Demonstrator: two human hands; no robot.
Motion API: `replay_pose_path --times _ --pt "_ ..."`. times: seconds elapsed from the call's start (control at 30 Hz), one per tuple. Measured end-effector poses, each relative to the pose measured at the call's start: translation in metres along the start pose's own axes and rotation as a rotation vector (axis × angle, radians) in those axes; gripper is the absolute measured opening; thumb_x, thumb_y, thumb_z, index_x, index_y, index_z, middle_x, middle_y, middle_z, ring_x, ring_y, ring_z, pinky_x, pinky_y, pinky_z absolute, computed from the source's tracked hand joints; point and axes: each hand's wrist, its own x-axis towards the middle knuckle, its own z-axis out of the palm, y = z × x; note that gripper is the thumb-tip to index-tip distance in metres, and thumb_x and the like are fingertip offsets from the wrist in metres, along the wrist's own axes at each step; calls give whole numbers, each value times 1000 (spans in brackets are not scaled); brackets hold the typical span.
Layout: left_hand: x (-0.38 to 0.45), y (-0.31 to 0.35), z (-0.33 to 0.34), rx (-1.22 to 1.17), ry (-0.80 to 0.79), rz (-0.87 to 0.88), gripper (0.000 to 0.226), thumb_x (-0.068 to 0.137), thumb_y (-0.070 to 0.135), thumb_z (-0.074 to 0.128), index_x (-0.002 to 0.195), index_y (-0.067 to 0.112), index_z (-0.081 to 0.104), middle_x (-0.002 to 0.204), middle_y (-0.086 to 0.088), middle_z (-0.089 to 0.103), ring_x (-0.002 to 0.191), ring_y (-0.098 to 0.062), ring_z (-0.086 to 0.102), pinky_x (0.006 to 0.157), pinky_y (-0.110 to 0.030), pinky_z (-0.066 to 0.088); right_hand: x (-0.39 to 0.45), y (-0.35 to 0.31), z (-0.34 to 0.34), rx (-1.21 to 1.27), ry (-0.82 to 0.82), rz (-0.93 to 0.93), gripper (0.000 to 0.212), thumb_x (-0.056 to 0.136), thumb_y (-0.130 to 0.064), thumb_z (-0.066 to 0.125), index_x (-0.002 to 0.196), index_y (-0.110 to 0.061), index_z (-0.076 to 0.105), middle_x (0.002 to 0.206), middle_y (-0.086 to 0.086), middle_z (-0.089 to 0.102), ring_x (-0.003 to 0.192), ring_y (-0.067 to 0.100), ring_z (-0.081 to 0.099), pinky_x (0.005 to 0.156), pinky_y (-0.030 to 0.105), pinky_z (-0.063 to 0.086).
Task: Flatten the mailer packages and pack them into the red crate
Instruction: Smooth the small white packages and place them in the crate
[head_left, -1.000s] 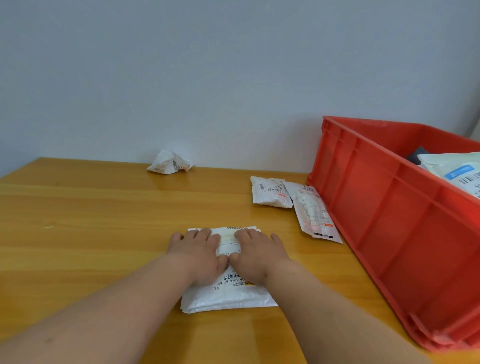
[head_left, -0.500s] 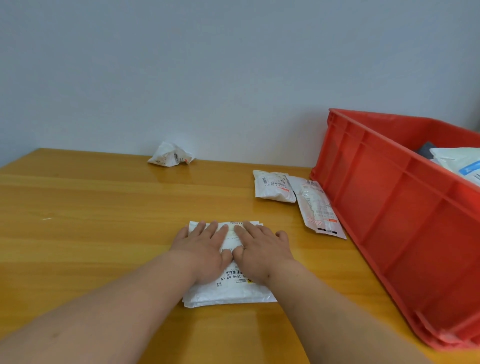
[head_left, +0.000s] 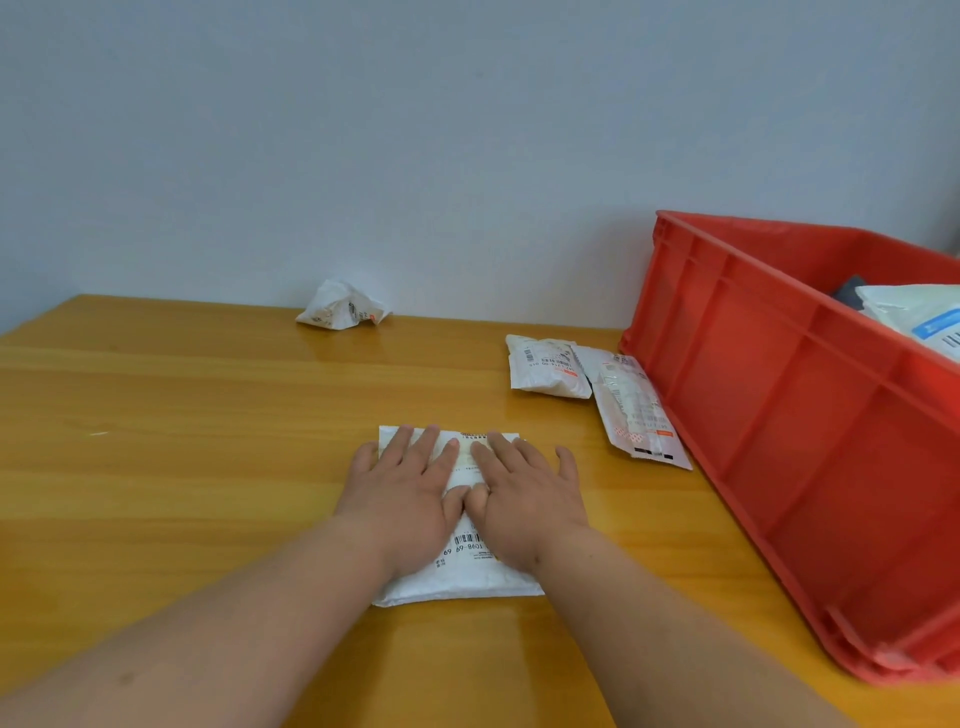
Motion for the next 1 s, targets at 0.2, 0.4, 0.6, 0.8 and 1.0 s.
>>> replay_pose_path --times 0.2,0.4,0.6,0.8,1.0 --pt "-10 1 -1 -45 129 28 63 95 59 8 138 21 33 141 2 38 128 -20 38 101 -33 33 -7 -4 -2 -100 98 -50 68 89 -51 1 149 -35 29 147 -6 37 128 26 35 109 49 18" --pt "-22 -13 -19 -198 -332 87 138 48 98 18 156 15 -5 164 0 -8 151 -16 -6 122 -37 9 -16 -1 -11 -8 -12 -21 48 103 -45 19 150 -36 29 156 -9 32 139 21 32 114 52 12" --pt "-30 -11 -15 -102 -366 100 146 37 102 16 155 21 -13 158 6 -31 146 -12 -26 120 -49 -8 -37 6 -7 32 -186 -28 73 96 -71 11 158 -35 -5 164 -14 -13 152 11 -10 118 57 -13" --pt "-28 -10 -10 -108 -382 86 154 28 102 21 154 22 -17 155 9 -35 143 -10 -31 119 -51 -12 -37 7 -4 37 -172 -37 100 71 -85 -4 157 -34 -7 164 -14 -16 151 10 -14 118 55 -13" --pt "-30 -9 -10 -94 -358 96 154 27 102 17 154 22 -17 156 7 -35 143 -12 -31 119 -50 -13 -38 5 -3 54 -153 -32 110 60 -85 -10 157 -34 -7 164 -15 -17 151 14 -18 119 53 -13"
